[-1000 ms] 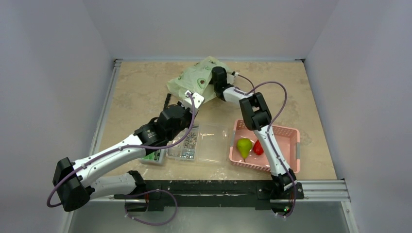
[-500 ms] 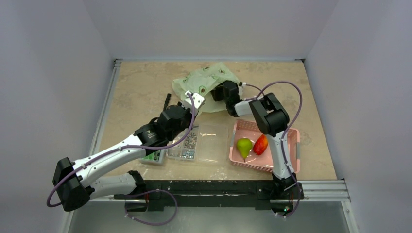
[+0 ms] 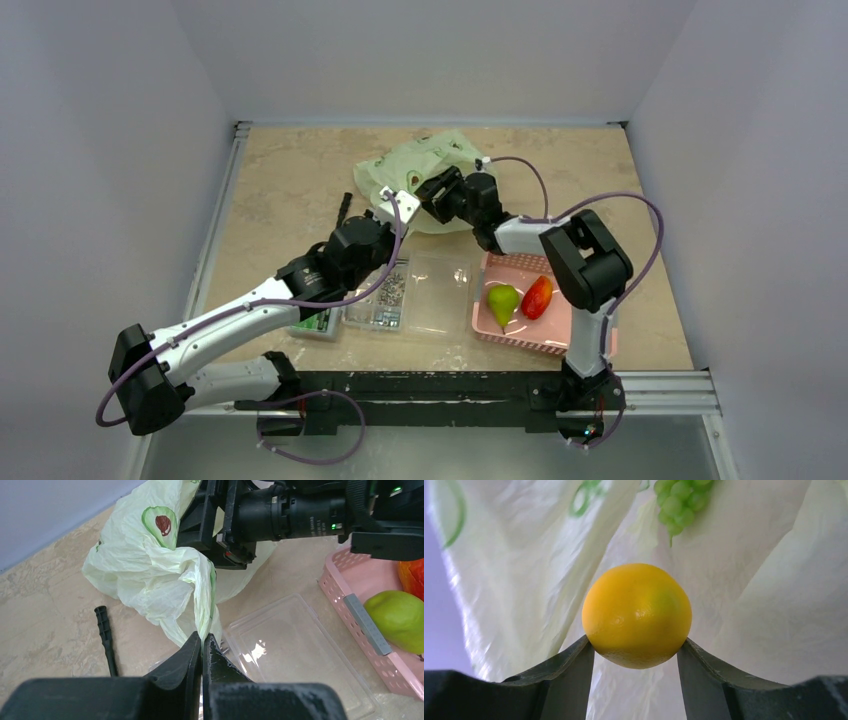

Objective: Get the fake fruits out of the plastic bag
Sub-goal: Take out the fake fruit from the plastic bag.

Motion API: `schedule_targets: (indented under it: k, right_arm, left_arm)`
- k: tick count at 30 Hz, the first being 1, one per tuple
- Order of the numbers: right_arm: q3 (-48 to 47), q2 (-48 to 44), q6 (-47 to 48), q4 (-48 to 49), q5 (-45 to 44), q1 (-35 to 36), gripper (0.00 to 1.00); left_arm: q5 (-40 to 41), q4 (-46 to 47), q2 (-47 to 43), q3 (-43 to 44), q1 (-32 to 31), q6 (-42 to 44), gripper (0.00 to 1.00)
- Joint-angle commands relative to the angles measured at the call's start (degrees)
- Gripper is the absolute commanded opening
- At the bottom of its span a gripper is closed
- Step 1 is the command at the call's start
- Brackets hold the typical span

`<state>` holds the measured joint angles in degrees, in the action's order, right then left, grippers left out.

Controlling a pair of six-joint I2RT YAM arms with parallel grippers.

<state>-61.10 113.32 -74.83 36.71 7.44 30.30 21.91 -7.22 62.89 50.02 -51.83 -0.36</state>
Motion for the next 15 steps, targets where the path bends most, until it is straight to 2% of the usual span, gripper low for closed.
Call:
schedule_targets:
  k: [1, 6, 15]
  right_arm:
    - [4.9, -7.2, 9.6, -5.0, 5.2, 0.1, 0.1]
    - [10.8, -17.1, 17.1, -12.1, 3.8, 0.1, 0.09]
    - [9.6, -33.9, 32.9, -38.3, -7.6, 0.1, 0.06]
  left_arm:
    - [1.2, 1.1, -0.5, 1.8, -0.2, 0.1, 0.0]
    - [2.0, 0.9, -0.8, 1.9, -0.2, 0.1, 0.0]
    - [4.2, 0.5, -0.5, 2.3, -0.2, -0.5, 0.0]
